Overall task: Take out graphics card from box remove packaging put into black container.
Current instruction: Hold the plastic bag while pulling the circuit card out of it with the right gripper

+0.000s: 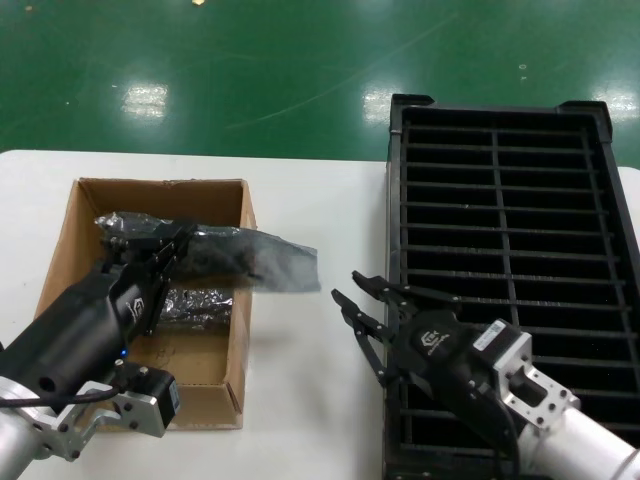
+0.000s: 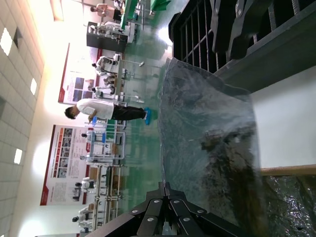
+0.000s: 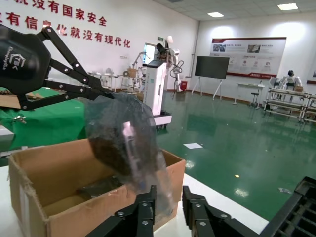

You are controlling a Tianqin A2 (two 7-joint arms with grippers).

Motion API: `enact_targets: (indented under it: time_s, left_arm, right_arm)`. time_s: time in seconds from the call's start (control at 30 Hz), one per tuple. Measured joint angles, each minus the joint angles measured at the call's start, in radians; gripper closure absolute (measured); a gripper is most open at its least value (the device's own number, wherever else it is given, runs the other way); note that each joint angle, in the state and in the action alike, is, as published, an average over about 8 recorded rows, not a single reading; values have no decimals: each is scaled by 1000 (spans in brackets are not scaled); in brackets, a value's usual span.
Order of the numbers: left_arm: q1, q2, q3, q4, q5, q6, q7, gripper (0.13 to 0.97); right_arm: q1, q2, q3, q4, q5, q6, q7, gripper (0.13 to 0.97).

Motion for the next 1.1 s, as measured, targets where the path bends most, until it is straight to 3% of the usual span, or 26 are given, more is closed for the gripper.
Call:
enact_targets:
  time_s: [0.3,0.6,1.1]
  left_arm:
    - [0,0,0,0,0,0,0,957]
    - [0,0,0,0,0,0,0,957]
    - [0,0,0,0,0,0,0,957]
  right_arm:
    - [56,-55,-2,-79,1,-6,-44,899]
    - [85,-75,-23,-101,-9,-25,-55,956]
    - [65,-39,-45,-12,-7,-81,-48,960]
